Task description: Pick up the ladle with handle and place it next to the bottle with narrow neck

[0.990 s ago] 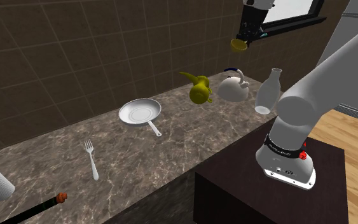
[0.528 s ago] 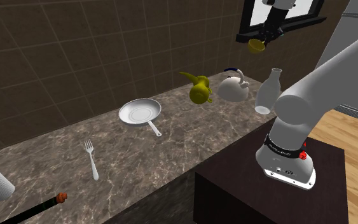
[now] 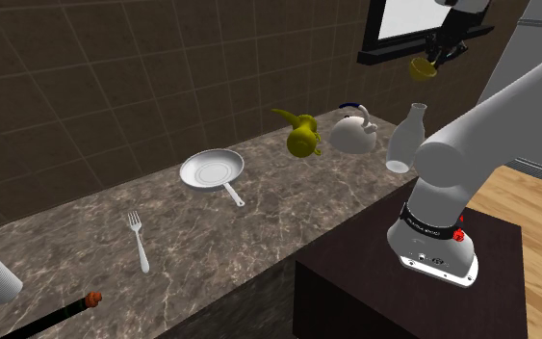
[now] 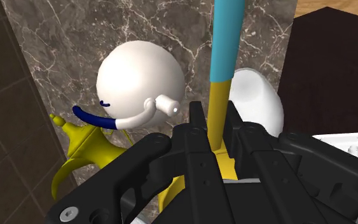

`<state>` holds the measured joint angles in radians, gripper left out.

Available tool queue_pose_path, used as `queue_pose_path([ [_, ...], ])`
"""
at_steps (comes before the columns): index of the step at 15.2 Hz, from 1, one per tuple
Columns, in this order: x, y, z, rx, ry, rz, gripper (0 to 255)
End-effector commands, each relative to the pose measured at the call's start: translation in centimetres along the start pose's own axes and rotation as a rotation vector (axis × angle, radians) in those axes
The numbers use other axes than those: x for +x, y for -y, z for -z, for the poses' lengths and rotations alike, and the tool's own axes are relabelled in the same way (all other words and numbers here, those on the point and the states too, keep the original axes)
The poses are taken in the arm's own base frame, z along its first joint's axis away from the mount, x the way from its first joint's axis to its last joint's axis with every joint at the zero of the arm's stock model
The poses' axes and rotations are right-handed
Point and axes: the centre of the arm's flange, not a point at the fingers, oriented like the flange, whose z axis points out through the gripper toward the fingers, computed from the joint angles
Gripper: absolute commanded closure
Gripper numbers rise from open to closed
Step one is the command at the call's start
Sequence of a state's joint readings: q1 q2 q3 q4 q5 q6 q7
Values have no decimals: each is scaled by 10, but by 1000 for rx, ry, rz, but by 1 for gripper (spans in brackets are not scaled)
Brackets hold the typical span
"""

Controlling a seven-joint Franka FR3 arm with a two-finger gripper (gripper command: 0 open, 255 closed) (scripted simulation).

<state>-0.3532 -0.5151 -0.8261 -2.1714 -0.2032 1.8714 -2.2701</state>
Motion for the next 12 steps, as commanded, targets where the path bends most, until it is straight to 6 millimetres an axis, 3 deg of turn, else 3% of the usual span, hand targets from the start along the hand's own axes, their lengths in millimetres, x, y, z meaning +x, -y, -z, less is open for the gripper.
queue_pose_path([
  [1, -22, 17, 4, 0, 0, 2, 255],
  [5, -61, 49, 13, 0, 0, 2, 255],
  [12, -64, 56, -24, 0, 0, 2, 255],
])
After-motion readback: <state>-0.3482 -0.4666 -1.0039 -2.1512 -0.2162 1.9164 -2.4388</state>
